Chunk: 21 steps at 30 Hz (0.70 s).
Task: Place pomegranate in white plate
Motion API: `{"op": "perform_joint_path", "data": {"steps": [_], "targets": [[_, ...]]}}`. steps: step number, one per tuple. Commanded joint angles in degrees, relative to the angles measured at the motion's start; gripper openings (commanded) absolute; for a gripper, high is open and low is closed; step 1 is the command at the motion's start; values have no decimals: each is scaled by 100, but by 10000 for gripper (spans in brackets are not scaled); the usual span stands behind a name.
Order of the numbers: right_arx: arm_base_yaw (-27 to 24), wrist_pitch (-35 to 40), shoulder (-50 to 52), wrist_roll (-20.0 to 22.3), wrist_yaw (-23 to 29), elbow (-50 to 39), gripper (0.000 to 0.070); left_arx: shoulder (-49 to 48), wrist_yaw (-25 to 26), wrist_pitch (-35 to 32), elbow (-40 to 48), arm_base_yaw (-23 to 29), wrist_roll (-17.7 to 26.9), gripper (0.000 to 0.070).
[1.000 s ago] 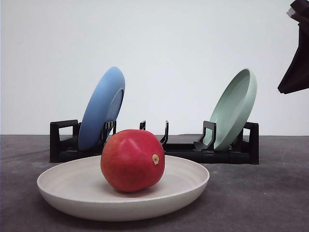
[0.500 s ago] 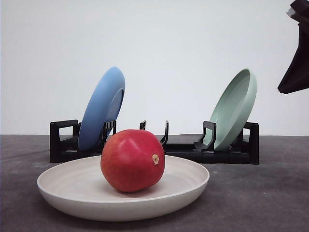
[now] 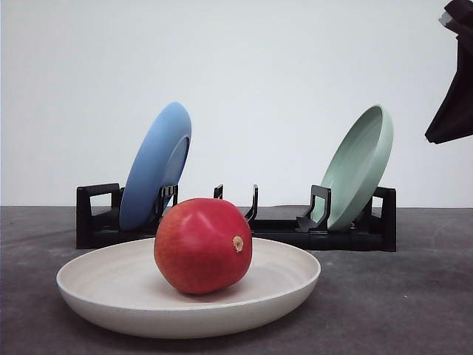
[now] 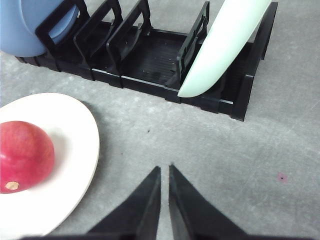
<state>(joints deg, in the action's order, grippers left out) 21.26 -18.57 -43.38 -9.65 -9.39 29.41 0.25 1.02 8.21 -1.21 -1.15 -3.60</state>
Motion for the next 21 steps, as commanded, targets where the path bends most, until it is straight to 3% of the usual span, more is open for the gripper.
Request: {"op": "perform_joint_path", "data": {"steps": [1, 21], "targets": [[26, 67, -28, 39, 8, -2, 22, -11, -2, 17, 52, 0, 107, 16], [26, 103, -28, 45, 27, -2, 22, -9, -2, 83, 52, 0, 110, 15]]}}
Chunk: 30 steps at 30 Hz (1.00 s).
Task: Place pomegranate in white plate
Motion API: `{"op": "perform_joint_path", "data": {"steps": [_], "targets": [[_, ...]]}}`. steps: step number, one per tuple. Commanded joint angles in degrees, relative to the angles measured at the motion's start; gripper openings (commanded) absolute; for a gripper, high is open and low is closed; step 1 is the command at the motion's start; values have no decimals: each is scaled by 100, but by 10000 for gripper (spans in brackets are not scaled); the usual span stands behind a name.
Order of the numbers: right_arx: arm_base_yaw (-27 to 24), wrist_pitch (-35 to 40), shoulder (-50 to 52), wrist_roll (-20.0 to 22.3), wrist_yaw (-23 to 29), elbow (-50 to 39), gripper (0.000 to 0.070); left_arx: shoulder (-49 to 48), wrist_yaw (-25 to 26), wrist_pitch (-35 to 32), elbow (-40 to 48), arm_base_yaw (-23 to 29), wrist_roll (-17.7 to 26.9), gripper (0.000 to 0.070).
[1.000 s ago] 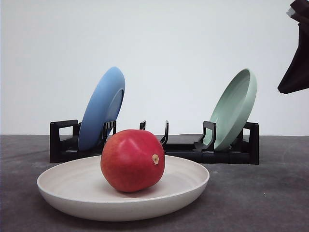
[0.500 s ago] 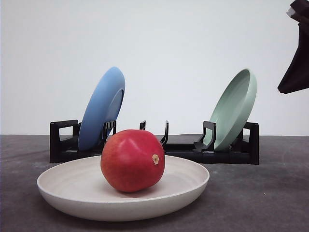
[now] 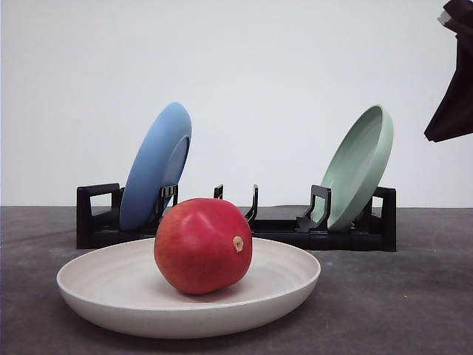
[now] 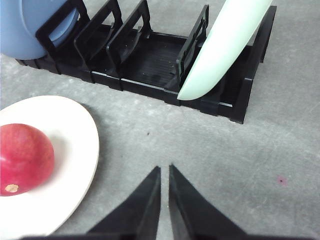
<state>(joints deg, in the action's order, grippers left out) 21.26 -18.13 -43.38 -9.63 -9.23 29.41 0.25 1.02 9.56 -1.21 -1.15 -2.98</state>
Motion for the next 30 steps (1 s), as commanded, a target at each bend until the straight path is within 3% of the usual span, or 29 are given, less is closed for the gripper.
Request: {"op": "perform_joint_path", "data": {"steps": [1, 5, 8, 17, 30], "targets": [[26, 57, -28, 70, 14, -2, 22, -9, -2, -52, 52, 0, 48, 16], [-2, 100, 98, 667, 68, -27, 22, -9, -2, -54, 52, 2, 48, 16], [-143, 300, 404, 862, 63, -232, 22, -9, -2, -52, 52, 2, 48, 15], [-1144, 1607, 2122, 857, 74, -1852, 22, -9, -2, -52, 52, 0, 48, 15], [-1911, 1533, 4172, 814, 379, -2881, 22, -9, -2, -52, 52, 1, 48, 16]]}}
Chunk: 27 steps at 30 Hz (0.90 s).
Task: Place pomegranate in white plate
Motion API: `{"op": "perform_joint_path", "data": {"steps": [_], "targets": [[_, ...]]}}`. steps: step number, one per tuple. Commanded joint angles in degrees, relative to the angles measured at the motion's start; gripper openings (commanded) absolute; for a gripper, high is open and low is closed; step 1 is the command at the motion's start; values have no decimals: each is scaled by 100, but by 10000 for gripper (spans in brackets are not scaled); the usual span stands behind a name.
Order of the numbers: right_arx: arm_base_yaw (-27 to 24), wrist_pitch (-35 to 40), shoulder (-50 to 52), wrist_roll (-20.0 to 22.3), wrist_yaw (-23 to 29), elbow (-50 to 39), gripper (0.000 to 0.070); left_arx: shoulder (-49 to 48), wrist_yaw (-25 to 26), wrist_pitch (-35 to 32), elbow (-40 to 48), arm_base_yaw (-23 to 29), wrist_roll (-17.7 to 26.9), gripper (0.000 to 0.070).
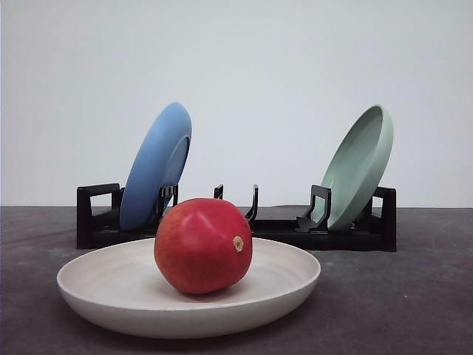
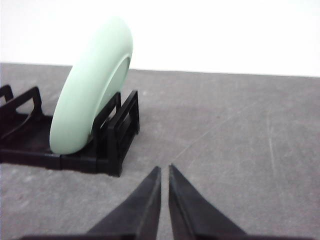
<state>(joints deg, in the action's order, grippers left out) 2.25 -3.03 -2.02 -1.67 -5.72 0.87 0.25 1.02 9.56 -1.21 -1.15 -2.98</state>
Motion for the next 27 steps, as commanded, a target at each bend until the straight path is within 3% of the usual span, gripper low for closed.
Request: {"op": "perform_joint_path", "data": {"steps": [1, 6, 27], "targets": [[-27, -1, 91, 17, 43, -27, 22, -9, -2, -52, 52, 2, 48, 16], [-63, -2, 181, 18, 277, -27, 22, -9, -2, -52, 52, 2, 48, 16], [-56, 6, 181, 20, 278, -25, 22, -9, -2, -52, 52, 2, 48, 16]]}}
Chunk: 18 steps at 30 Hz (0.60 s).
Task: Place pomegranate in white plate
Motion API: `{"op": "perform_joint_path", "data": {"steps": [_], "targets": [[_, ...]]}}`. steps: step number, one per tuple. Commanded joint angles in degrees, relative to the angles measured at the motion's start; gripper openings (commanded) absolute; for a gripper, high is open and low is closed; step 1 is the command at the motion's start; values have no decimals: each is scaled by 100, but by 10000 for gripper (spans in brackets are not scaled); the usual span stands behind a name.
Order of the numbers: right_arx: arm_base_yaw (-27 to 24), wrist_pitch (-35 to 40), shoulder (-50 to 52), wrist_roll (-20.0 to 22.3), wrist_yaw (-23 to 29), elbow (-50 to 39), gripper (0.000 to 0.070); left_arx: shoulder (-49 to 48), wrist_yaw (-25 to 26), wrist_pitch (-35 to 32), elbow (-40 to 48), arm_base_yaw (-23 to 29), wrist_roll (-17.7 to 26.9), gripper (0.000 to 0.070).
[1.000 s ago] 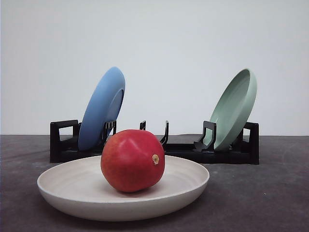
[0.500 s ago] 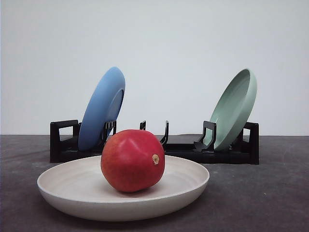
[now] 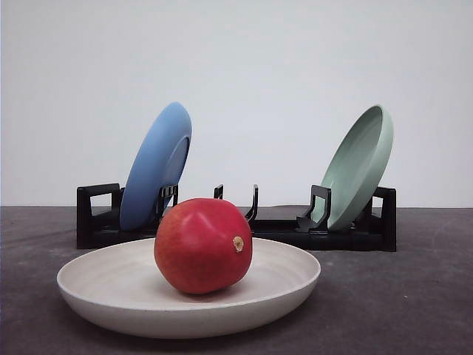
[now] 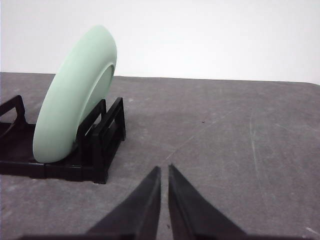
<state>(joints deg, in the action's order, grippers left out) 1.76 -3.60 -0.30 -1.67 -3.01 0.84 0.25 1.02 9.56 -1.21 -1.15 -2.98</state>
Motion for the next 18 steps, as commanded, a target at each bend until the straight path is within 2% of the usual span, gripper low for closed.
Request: {"op": "perform_joint_path", "data": {"steps": [1, 18], "targets": [[-7, 62, 9, 20, 7, -23, 22, -9, -2, -52, 52, 1, 48, 16], [-7, 63, 9, 20, 7, -23, 22, -9, -2, -52, 52, 0, 48, 16]]}}
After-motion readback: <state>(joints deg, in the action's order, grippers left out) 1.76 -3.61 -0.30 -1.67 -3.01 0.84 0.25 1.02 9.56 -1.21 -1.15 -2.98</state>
